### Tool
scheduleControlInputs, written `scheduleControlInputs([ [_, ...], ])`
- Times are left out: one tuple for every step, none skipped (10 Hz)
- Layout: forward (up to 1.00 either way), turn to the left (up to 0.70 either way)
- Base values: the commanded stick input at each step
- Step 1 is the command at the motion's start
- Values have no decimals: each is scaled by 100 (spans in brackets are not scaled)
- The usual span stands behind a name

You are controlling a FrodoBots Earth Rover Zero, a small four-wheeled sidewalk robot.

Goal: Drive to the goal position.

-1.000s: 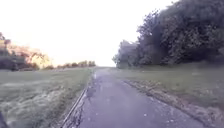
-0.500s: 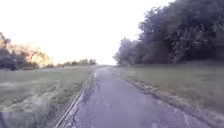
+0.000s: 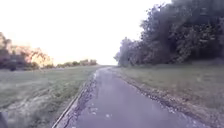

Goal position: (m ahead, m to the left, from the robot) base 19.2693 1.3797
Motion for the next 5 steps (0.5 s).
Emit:
scheduleControlInputs([
  [70,0],
  [70,0],
  [70,6],
  [70,28],
  [70,33],
])
